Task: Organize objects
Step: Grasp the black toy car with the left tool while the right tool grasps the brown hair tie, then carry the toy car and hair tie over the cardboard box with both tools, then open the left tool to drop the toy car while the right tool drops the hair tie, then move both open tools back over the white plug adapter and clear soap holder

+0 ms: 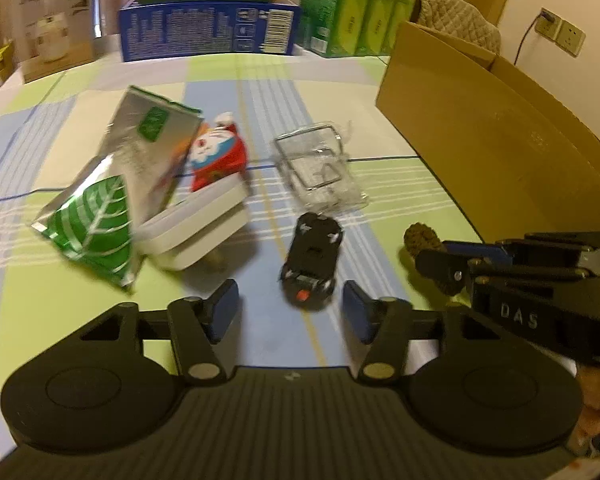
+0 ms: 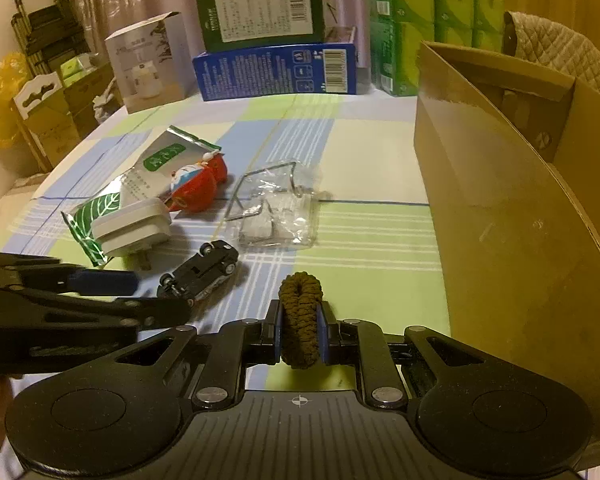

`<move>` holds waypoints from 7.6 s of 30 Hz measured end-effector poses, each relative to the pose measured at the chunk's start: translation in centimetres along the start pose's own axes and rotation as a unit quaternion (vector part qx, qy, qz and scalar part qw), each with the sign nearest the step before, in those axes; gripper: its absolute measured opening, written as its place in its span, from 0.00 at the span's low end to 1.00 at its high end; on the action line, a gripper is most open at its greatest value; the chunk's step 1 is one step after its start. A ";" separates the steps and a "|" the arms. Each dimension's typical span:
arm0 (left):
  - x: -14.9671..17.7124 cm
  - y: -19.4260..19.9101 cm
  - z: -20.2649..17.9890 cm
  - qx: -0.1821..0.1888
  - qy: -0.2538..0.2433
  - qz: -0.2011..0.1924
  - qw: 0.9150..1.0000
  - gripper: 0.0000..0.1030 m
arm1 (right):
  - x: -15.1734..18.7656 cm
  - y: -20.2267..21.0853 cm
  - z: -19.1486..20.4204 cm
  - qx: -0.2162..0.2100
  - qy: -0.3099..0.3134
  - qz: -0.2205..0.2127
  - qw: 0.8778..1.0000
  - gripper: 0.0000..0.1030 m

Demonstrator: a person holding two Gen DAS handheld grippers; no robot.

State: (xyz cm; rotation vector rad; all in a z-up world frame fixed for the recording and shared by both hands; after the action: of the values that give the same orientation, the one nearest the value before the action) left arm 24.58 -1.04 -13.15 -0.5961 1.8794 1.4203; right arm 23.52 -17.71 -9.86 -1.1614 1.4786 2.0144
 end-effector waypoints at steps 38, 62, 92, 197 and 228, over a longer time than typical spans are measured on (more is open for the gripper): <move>0.5 7.6 -4.1 -0.030 0.028 0.012 0.999 0.25 | 1.7 8.6 0.4 -0.012 -0.040 -0.001 0.999 0.13; -0.7 17.8 -11.3 -0.013 0.015 -0.035 0.999 0.25 | 0.7 20.7 -0.9 0.004 -0.043 -0.068 0.997 0.13; -7.4 11.6 -22.5 0.083 -0.047 -0.037 0.995 0.25 | -4.5 23.6 -14.6 0.090 -0.089 -0.117 0.985 0.13; -0.9 21.2 0.0 -0.143 0.089 -0.062 0.984 0.99 | -2.9 16.9 2.0 -0.056 -0.047 -0.056 0.996 0.67; -2.2 4.5 4.9 -0.128 0.116 -0.027 0.985 0.99 | -2.2 -1.0 0.9 -0.051 -0.012 0.026 0.998 0.48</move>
State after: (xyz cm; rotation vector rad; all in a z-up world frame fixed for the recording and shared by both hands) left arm 24.05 4.83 -9.44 -0.9665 1.8518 1.6282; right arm 25.10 -16.14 -8.63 -1.1458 1.4237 2.1533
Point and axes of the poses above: each gripper's, at about its wrist camera, not at the fingertips, and y roughly against the way its jaws point, z to its left, x to its underside, the point moved 1 cm from there along -y, roughly the way its jaws point, and after that the axes turned 10 degrees about -z, right-handed, at the moved point
